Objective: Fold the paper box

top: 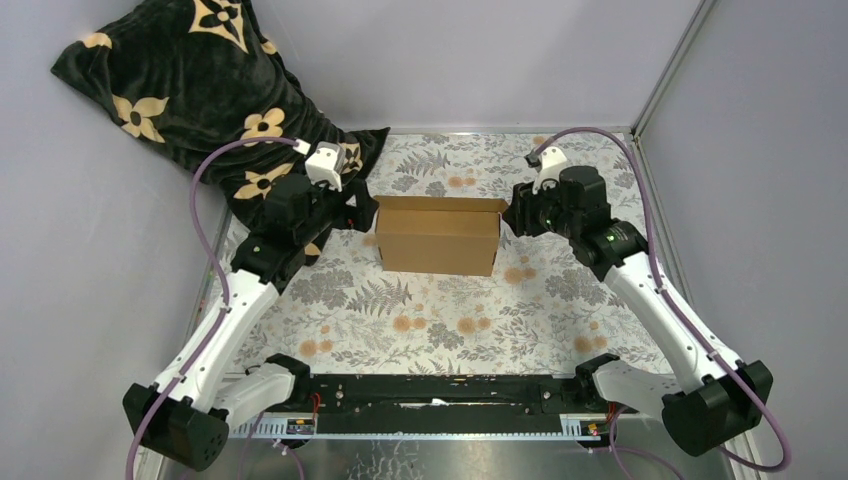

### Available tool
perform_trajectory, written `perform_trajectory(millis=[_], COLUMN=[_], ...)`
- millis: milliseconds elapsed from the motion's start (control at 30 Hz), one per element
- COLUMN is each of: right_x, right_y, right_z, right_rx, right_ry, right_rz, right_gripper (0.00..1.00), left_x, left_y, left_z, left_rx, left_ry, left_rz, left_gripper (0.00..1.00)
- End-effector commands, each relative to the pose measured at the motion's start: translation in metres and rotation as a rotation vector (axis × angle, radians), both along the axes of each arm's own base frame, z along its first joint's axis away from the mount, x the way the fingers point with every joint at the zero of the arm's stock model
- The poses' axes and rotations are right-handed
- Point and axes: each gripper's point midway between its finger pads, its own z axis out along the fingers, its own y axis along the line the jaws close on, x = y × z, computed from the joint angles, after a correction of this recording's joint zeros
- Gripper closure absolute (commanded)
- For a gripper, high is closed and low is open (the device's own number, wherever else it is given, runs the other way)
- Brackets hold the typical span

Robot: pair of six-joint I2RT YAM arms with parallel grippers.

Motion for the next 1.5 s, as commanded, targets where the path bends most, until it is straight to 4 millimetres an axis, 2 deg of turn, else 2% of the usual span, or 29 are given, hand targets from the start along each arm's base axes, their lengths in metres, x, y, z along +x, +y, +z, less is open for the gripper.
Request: perform_trajectory(millis=[0,133,267,533,700,1200,1467], right_x=[0.014,0.016,0.017,0.023,0.023,0.03,0.031], right_y=[0.006,0.007,0.005,0.008,0.011,0.014,0.015], right_z=[0.014,0.014,0.02,0.022,0.026,0.023,0.022], right_rx=[-0.036,-0.044,-0.045,-0.054,-0.044,-0.053,-0.054], right_ry=[-0.094,-0.102,-0.124,-0.118,-0.135,-0.122,-0.119], right_rz=[0.026,0.025,0.013,0.025,0.033,0.039,0.043], right_gripper=[0.52,0.54,0.55,0.68,0.7,0.74,0.74], left_x=[0.015,0.016,0.014,0.018,0.019,0.023,0.025], left_y=[-0.006,-0.006,-0.005,-0.003,-0.004,-0.004,0.001], left_z=[0.023,0.016,0.018,0.018,0.017,0.011,0.003], left_rx=[0.042,0.062,0.057,0.063,0.062,0.085,0.124], left_ry=[-0.109,-0.09,-0.101,-0.103,-0.098,-0.083,-0.07], left_rz=[-0.039,-0.043,-0.043,-0.024,-0.025,-0.027,-0.015], left_gripper=[0.03,0.06,0.07,0.07,0.06,0.07,0.22])
